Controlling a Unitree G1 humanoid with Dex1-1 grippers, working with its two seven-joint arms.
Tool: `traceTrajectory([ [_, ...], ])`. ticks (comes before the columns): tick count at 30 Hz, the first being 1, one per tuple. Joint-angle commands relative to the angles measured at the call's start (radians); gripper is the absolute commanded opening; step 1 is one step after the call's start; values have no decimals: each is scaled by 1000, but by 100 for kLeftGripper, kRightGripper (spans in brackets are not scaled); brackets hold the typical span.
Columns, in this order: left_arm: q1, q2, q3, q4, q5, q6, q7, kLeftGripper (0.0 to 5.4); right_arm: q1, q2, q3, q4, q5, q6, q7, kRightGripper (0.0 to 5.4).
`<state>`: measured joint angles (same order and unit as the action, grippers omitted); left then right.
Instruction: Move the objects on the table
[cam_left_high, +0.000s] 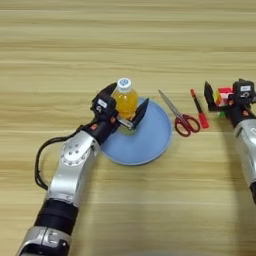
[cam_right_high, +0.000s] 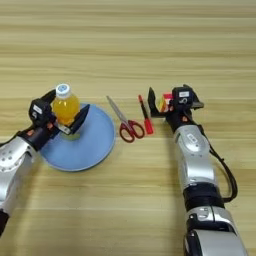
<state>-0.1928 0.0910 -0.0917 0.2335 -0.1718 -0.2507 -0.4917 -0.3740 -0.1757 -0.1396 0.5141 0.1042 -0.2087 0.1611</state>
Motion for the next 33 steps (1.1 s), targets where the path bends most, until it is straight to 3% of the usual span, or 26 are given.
traceTrajectory([
  [1,4,-8,15,-38,-41,-23,-17,538,-4,0,4,-9,-2,9,2,540],
  [12,26,-27,33,-139,-151,-57,-70,538,-3,-1,7,-7,-2,8,4,540],
  [19,10,-56,124,-222,-288,-86,-61,538,-2,-1,11,-7,-4,8,4,540],
  [22,-16,-60,187,-213,-304,-107,-12,538,-1,-1,12,-8,-4,8,2,540],
  [27,-64,-55,281,-152,-277,-132,100,538,1,-2,13,-11,-4,7,1,540],
  [33,-125,-8,370,13,-114,-161,306,538,15,-5,12,-33,-4,4,2,540],
])
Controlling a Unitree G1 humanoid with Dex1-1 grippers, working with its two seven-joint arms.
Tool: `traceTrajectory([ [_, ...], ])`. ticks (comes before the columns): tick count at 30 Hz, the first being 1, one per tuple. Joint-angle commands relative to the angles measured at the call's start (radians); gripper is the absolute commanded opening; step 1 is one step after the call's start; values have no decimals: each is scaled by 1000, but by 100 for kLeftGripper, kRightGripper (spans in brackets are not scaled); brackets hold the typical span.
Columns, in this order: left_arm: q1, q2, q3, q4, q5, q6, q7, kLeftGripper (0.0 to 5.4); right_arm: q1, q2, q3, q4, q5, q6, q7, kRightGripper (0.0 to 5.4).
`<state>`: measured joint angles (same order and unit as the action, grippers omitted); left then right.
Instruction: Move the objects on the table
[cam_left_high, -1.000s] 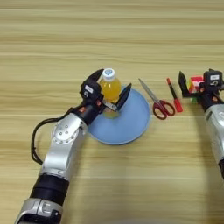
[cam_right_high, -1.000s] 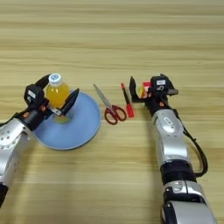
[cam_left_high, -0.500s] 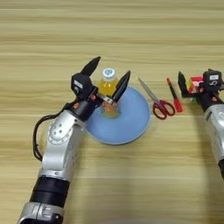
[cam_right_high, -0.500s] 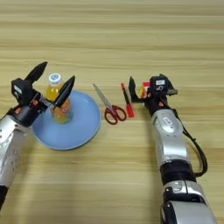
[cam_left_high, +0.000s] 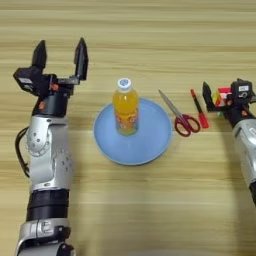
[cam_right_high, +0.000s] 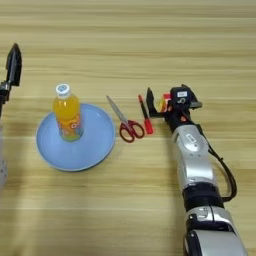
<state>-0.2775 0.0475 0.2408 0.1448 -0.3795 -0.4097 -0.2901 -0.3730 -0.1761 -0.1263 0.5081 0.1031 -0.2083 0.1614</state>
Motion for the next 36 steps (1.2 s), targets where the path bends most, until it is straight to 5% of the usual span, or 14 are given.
traceTrajectory([
  [1,-46,42,44,130,111,6,130,538,20,-5,-1,-37,-3,5,1,540],
  [9,-67,68,58,229,171,28,228,538,159,-11,27,-269,-25,74,-3,540],
  [18,-75,75,59,256,177,37,260,538,309,-42,63,-563,-35,360,24,540],
  [26,-76,77,57,256,177,41,263,538,328,-66,106,-554,-79,486,47,540],
  [36,-77,77,58,261,175,43,263,538,319,-68,119,-504,-101,511,48,540],
])
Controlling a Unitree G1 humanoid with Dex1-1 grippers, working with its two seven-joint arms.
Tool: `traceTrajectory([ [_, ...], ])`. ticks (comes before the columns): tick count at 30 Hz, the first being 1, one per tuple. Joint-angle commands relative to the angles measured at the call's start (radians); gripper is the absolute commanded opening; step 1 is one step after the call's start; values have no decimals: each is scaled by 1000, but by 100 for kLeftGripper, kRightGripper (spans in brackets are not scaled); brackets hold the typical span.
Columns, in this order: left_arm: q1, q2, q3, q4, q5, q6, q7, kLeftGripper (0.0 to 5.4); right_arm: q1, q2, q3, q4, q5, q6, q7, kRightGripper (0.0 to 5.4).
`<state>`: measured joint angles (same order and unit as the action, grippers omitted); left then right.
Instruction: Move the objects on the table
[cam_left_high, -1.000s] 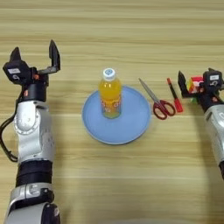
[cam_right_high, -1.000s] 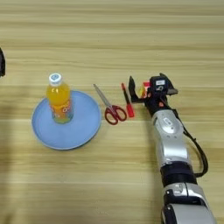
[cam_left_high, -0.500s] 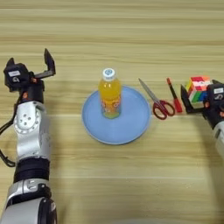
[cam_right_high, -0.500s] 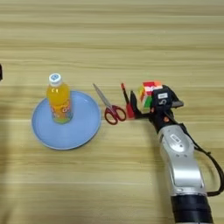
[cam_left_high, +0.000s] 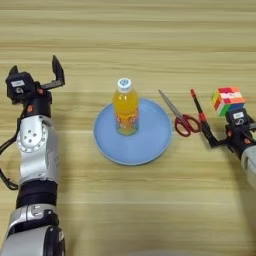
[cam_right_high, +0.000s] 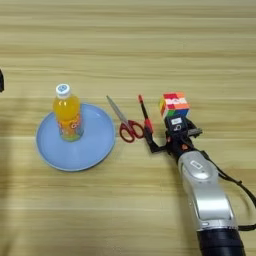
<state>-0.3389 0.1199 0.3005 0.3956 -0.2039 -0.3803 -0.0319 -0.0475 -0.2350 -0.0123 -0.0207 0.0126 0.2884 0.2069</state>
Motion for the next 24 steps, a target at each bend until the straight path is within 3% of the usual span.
traceTrajectory([
  [1,-16,5,-2,10,0,14,5,538,-7,-8,7,31,-11,16,3,540],
  [17,-18,7,-1,16,1,18,6,538,-58,11,23,205,-27,-46,-6,540],
  [21,-18,19,-10,42,28,51,23,538,-72,19,33,252,-28,-70,-4,540],
  [24,-18,31,-48,99,61,130,14,538,-74,19,33,260,-26,-81,-3,540],
])
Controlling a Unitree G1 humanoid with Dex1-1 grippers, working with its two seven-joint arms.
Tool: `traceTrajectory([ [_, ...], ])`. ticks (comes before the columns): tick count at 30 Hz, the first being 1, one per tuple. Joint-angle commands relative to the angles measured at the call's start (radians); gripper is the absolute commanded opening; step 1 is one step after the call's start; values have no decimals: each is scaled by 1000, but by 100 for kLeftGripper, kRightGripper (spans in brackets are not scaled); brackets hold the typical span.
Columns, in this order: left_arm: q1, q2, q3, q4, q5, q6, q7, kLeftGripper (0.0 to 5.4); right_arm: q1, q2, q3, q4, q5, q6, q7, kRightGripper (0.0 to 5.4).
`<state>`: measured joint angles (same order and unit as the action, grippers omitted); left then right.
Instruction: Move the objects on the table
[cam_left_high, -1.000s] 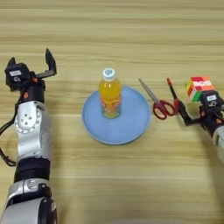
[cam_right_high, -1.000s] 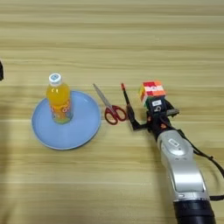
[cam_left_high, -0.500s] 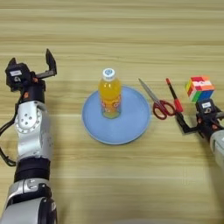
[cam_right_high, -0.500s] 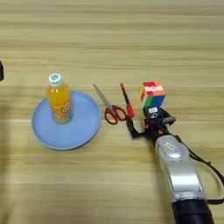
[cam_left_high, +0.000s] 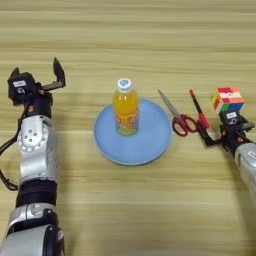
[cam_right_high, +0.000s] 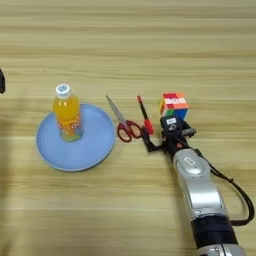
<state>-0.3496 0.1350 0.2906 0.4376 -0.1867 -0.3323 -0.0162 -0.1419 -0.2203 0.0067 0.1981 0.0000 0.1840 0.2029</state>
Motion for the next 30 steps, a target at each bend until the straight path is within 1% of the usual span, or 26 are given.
traceTrajectory([
  [1,-7,19,-54,68,56,100,-13,538,21,5,14,44,-13,21,1,540],
  [3,-6,24,-77,82,70,125,-31,538,20,6,15,47,-13,17,1,540],
  [7,-7,36,-101,98,87,162,-55,538,20,7,17,49,-14,15,0,540],
  [10,-5,44,-118,103,105,166,-52,538,20,7,18,50,-15,14,0,540],
  [13,-4,45,-120,103,114,167,-46,538,20,8,20,55,-16,13,0,540],
  [19,-5,44,-119,106,113,165,-43,538,11,8,22,90,-20,4,-3,540],
  [22,-6,45,-118,107,112,164,-43,540,8,8,22,102,-20,0,-2,492],
  [23,-6,45,-118,107,112,164,-43,540,7,8,23,106,-20,-1,-2,487],
  [26,-6,45,-118,106,111,164,-42,540,4,7,24,116,-22,-4,-4,446],
  [27,-6,45,-118,106,111,165,-42,540,3,7,25,118,-22,-4,-4,446],
  [30,-6,45,-118,105,111,165,-42,540,4,6,29,119,-23,-3,-4,403],
])
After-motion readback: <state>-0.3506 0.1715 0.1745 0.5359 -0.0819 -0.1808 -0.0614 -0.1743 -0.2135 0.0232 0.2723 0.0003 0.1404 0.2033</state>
